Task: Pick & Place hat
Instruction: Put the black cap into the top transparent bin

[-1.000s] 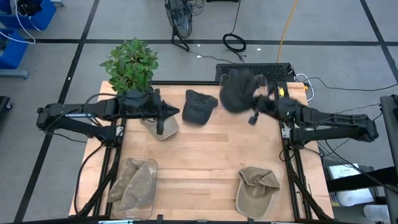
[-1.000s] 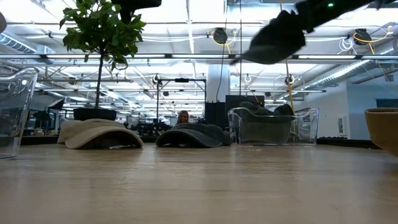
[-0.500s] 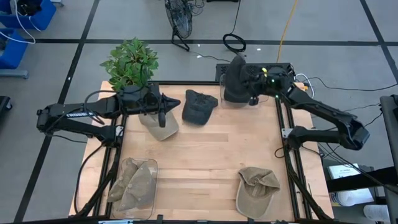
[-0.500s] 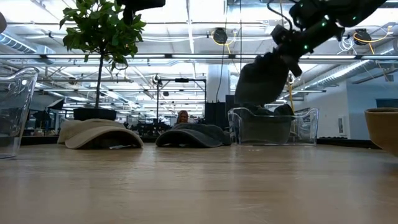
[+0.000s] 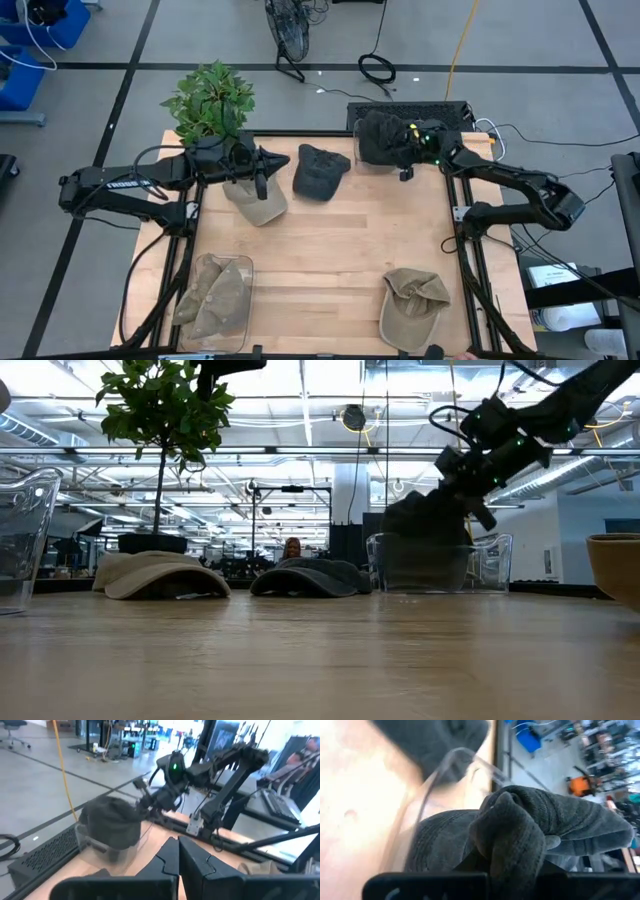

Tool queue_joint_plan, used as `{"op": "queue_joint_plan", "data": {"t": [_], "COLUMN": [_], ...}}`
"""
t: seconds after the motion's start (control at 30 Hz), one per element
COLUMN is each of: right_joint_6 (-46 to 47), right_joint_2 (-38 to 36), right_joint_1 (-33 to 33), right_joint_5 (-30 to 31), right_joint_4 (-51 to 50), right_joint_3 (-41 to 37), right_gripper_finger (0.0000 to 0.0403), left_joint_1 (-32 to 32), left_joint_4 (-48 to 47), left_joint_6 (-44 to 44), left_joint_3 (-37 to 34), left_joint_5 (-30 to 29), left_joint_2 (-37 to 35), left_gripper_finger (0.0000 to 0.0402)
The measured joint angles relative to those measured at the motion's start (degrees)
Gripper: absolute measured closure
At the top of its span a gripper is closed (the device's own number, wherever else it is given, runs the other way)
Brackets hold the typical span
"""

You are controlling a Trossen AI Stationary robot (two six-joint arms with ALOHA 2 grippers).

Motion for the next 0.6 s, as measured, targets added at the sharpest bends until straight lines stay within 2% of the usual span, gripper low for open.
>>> {"op": "queue_joint_plan", "data": {"t": [0.13, 0.33, 0.53, 0.6], "right_joint_6": [2.33, 4.97, 11.66, 11.18], "right_joint_2": [1.79, 3.84, 3.65, 3.2], "right_joint_1": [-0.61, -2.26, -2.48, -2.49], "right_joint_5": [-1.84, -0.91, 7.65, 8.19], "right_joint_4": [2.5, 4.26, 9.91, 8.86], "right_joint_3": [-2.54, -4.47, -5.0, -5.0], "right_gripper_finger": [0.0394, 0.0372, 0.0347, 0.0331], "left_joint_1": [0.0, 0.0, 0.0, 0.0], "left_joint_4": [2.14, 3.19, 3.51, 3.55], "left_joint_6": [0.08, 0.04, -0.2, -0.37], "left_joint_3": [0.0, 0.0, 0.0, 0.0], "left_joint_5": [-0.11, -0.9, -0.9, -0.9], "left_joint_2": [0.0, 0.01, 0.0, 0.0], "left_gripper_finger": [0.0388, 0.0394, 0.0398, 0.0395]}}
